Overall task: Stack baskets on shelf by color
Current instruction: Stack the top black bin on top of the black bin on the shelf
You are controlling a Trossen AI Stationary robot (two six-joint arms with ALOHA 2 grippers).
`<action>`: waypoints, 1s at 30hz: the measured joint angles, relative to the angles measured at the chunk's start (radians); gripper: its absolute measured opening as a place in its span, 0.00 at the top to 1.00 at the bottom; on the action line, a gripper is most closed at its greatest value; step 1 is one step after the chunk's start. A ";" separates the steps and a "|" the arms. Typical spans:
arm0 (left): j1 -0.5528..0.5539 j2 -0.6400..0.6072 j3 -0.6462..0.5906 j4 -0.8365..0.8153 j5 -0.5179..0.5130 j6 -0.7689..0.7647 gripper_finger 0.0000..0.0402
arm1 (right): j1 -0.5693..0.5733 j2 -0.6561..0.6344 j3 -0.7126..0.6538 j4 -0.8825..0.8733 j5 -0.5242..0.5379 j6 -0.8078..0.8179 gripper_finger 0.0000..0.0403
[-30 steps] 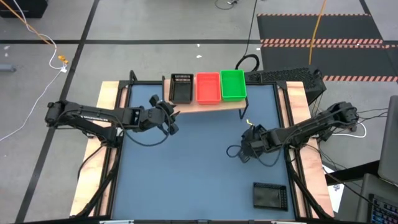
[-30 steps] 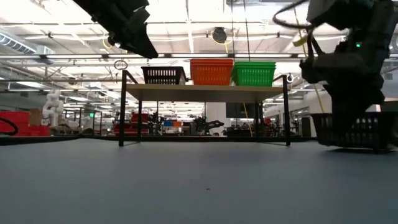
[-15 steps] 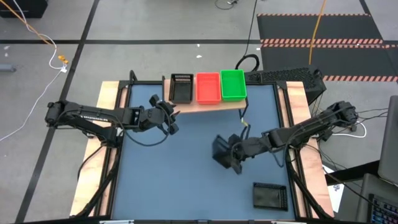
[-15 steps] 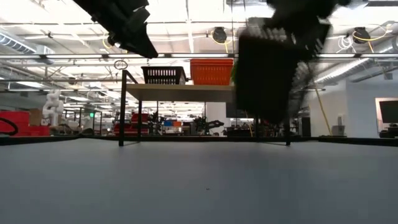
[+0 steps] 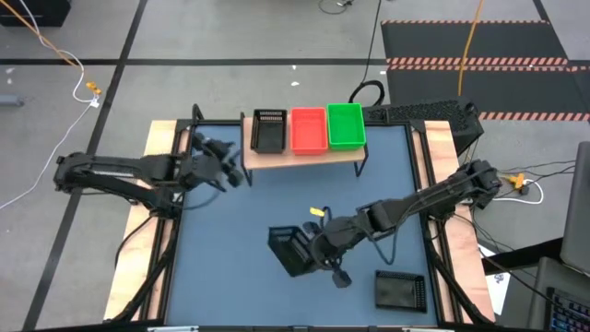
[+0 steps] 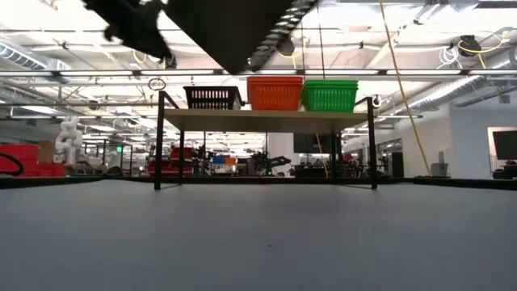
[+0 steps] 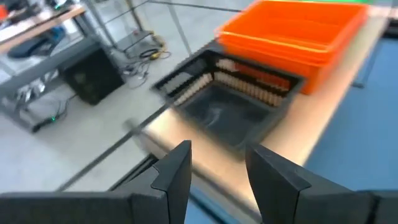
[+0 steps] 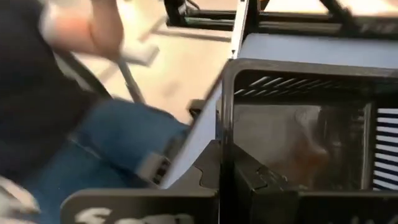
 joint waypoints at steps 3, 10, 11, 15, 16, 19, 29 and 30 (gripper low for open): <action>-0.009 -0.093 0.000 -0.098 -0.030 -0.098 0.62 | -0.034 0.023 0.117 -0.121 0.081 -0.196 1.00; -0.024 -0.162 0.000 -0.180 -0.051 -0.152 0.62 | -0.198 0.095 0.363 -0.210 0.432 -0.463 1.00; -0.023 -0.159 0.000 -0.178 -0.052 -0.152 0.62 | -0.228 0.113 0.388 -0.216 0.461 -0.475 1.00; -0.022 -0.143 0.000 -0.178 -0.056 -0.149 0.62 | -0.352 0.206 0.500 -0.228 0.499 -0.472 1.00; -0.022 -0.142 0.000 -0.178 -0.064 -0.149 0.62 | -0.380 0.233 0.537 -0.243 0.496 -0.461 1.00; -0.022 -0.142 0.000 -0.178 -0.081 -0.149 0.62 | -0.454 0.317 0.652 -0.317 0.501 -0.425 1.00; -0.021 -0.142 0.000 -0.189 -0.095 -0.115 0.62 | -0.519 0.412 0.739 -0.451 0.491 -0.390 1.00; -0.021 -0.142 0.000 -0.191 -0.095 -0.115 0.62 | -0.520 0.411 0.740 -0.455 0.488 -0.391 1.00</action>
